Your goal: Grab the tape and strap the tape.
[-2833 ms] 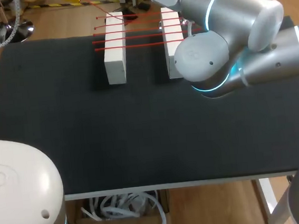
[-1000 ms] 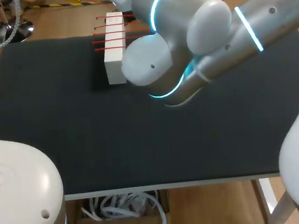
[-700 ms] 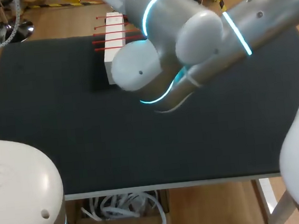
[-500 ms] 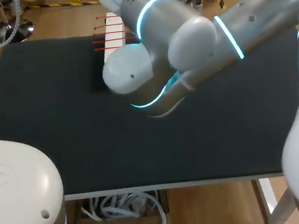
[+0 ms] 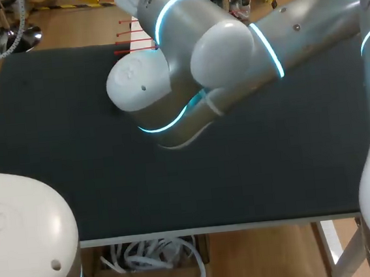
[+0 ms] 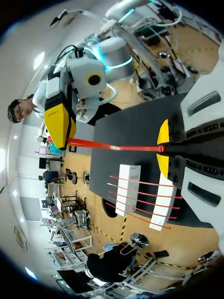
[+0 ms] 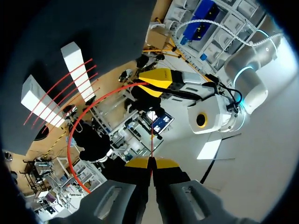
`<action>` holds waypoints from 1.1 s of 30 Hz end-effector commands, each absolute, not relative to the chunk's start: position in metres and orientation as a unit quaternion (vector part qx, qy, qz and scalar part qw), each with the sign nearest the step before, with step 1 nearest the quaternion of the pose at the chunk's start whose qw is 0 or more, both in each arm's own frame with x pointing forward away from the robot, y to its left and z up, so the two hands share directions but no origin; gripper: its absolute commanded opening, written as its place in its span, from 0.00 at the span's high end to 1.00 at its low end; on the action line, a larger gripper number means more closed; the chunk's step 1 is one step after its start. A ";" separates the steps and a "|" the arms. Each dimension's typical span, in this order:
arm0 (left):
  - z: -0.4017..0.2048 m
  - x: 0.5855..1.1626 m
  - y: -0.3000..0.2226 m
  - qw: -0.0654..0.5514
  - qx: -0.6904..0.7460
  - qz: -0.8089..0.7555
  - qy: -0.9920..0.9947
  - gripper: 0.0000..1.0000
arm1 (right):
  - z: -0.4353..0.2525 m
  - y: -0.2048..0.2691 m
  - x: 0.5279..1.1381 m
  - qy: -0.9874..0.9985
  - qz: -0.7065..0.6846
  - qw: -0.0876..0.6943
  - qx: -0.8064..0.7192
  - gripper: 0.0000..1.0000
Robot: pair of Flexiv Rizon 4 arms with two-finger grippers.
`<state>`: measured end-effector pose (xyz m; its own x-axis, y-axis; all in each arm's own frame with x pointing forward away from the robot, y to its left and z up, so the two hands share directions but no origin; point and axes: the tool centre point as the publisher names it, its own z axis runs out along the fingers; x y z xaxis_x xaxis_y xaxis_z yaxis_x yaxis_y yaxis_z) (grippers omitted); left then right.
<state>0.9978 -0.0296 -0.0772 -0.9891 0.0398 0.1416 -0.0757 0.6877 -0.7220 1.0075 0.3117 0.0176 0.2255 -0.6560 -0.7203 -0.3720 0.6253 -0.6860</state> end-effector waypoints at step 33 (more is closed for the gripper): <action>-0.077 0.998 -0.029 0.074 0.009 0.394 -0.916 1.00 | -0.004 0.337 1.005 0.639 -0.130 0.606 -0.456 1.00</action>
